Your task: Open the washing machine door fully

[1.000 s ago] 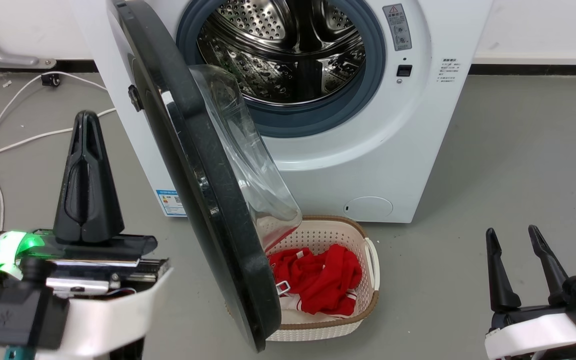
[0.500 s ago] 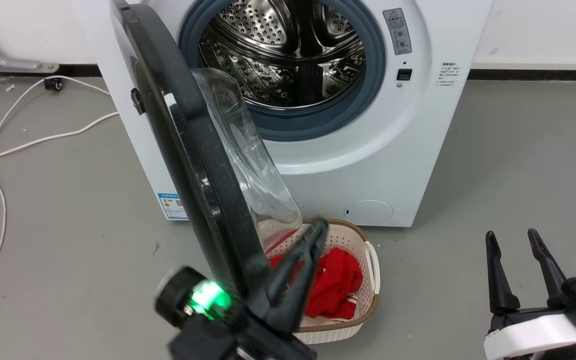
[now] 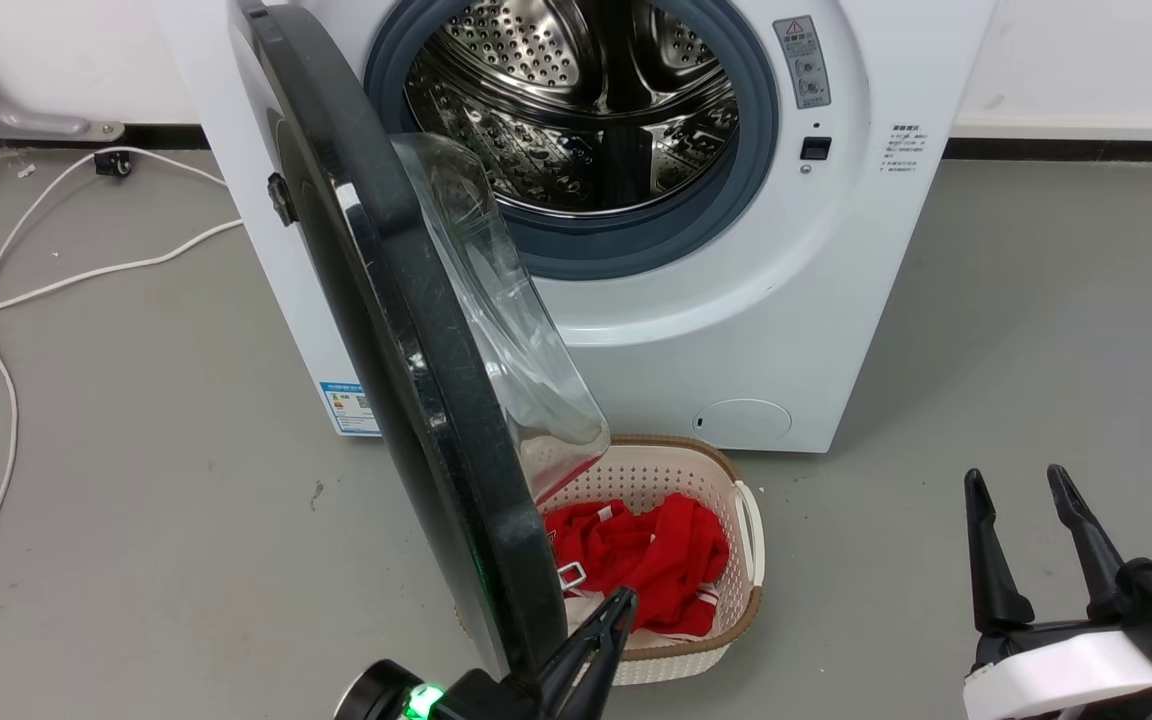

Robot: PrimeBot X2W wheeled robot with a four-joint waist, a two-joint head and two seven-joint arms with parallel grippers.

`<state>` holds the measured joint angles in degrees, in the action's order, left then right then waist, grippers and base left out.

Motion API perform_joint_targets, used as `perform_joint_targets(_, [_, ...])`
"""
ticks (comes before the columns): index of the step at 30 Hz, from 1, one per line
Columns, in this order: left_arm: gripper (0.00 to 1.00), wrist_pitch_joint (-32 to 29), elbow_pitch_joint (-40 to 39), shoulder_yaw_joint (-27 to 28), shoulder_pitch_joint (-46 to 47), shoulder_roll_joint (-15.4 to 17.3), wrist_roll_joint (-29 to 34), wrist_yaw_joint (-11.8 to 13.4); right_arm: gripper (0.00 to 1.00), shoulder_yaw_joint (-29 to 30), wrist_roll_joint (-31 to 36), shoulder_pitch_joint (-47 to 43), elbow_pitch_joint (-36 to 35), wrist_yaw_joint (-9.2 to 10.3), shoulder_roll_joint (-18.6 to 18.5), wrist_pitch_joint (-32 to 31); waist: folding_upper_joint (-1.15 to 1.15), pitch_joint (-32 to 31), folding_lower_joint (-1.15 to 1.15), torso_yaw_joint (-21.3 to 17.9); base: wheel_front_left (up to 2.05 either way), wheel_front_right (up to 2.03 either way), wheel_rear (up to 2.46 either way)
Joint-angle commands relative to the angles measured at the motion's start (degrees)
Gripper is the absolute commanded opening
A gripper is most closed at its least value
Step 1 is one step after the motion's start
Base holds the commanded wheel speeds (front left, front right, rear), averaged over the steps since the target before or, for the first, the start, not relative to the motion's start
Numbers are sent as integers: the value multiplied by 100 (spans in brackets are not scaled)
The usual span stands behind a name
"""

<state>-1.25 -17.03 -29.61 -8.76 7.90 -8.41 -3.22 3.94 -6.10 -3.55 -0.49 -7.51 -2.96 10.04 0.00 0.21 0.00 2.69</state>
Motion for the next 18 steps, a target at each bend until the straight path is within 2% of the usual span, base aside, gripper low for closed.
perform_joint_targets(1, [0, 37, 46, 20, 46, -10, 34, 36, 100, -15, -30, -12, -8, 4, 17, -4, 0, 11, 0, -1, 0, 0, 0])
perform_joint_targets(9, [0, 502, 503, 239, 431, -178, 8, 236, 100, -33, -81, 61, 9, 4, 17, -42, 0, 125, 0, -37, 0, 0, 0])
perform_joint_targets(18, [0, 677, 835, 336, 669, -241, -72, 352, 100, -63, -147, 125, 51, 4, 17, -35, 0, 190, 0, -75, 0, 0, 0])
